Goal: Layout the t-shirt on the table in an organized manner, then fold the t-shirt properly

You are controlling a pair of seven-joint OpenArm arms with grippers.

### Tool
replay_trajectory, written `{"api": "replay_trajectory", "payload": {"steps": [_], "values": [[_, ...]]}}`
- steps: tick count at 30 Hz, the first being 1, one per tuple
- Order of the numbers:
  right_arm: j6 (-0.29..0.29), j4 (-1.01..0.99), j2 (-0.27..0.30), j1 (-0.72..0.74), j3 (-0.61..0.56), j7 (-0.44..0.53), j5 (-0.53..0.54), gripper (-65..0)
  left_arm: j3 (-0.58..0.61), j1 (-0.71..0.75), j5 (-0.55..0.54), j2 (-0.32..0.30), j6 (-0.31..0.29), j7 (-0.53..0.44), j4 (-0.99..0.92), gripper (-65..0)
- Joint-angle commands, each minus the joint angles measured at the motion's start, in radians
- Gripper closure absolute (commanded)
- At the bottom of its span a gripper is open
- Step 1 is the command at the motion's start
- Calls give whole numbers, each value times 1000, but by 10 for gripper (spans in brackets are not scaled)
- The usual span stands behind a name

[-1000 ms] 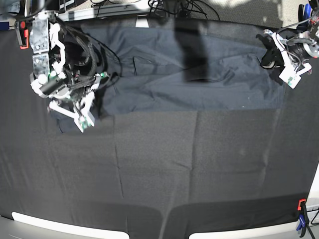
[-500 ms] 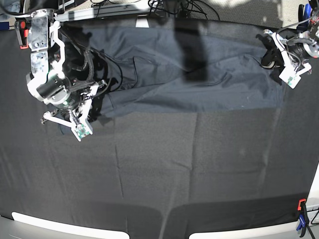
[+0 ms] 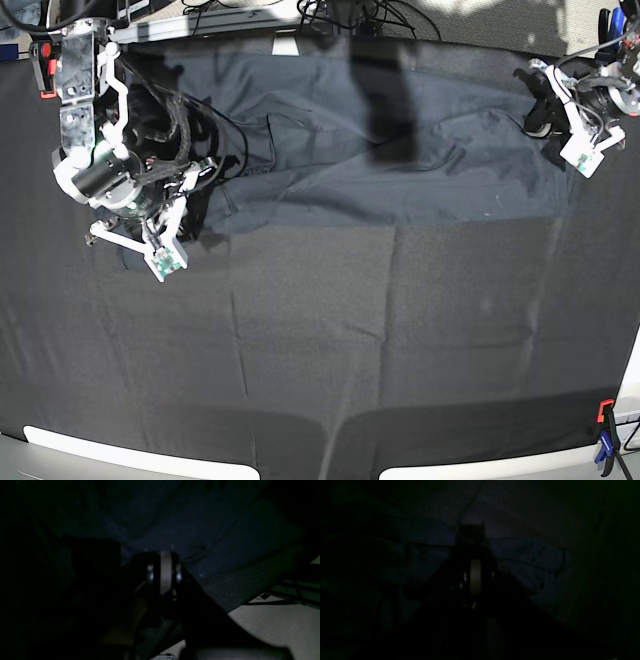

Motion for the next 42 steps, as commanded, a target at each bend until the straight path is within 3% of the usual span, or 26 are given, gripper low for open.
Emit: {"api": "replay_trajectory", "payload": {"steps": [1,7,13,17,21,26,30,37,42], "values": [[0,19,11,16,5,3,1,0,-10,0,-16,-17,-6,-16,15,0],[1,19,11,16,5,-18,42,-20,-10,0,-16,-17,-6,-16,15,0],[2,19,11,16,5,-15,34,0,-10,0,-16,-17,-6,-16,15,0],[1,19,12,19,5,47,-79,0,-10,0,-16,-17,-6,-17,15,0],[-47,19,14,60,5,99,-138,0,-10,-13,-16,-17,-6,-16,15,0],[-43,24,11,96,5,16,-36,0,-10,-34,-16,-17,-6,-16,15,0],[76,65,11,5,5,12,-30,0,-10,-30,-15,-17,-6,-15,15,0],[83,289,11,-243,5,16,-31,0,-10,-30,10,-17,-6,0,15,0],[83,312,11,-357,5,11,-29,0,-10,-30,36,-17,-6,11,15,0]]}}
